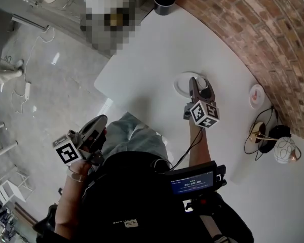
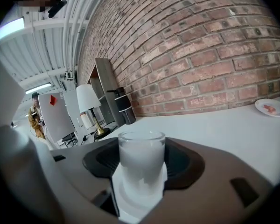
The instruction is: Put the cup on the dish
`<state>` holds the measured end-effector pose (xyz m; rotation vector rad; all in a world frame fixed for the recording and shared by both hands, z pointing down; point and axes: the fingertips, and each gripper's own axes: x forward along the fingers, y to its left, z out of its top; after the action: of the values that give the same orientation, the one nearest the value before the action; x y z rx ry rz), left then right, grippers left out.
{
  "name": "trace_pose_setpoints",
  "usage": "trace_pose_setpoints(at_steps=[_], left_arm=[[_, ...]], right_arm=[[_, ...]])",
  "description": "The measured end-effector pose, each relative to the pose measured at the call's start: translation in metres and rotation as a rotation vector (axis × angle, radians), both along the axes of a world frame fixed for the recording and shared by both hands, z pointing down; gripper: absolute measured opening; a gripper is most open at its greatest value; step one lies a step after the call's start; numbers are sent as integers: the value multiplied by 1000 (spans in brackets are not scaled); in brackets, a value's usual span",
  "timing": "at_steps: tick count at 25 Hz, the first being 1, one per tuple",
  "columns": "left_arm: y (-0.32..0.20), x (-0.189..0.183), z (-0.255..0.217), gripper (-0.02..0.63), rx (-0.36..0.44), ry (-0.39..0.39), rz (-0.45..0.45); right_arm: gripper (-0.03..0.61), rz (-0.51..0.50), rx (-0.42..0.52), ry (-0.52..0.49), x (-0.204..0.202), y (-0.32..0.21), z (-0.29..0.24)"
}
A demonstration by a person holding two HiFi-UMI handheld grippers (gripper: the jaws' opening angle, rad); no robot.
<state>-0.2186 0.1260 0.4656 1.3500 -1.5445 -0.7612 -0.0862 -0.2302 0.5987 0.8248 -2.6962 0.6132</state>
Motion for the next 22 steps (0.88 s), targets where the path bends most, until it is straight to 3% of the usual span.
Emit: trace_pose_setpoints(at_steps=[11,22], left_arm=[[9,-6,0,5,4,5,-63],[22,-10,9,5,-32,13,-69]], right_arm=[[267,-4,9,66,-11,-3,29],[267,-24,61,93,-24,-2,34]])
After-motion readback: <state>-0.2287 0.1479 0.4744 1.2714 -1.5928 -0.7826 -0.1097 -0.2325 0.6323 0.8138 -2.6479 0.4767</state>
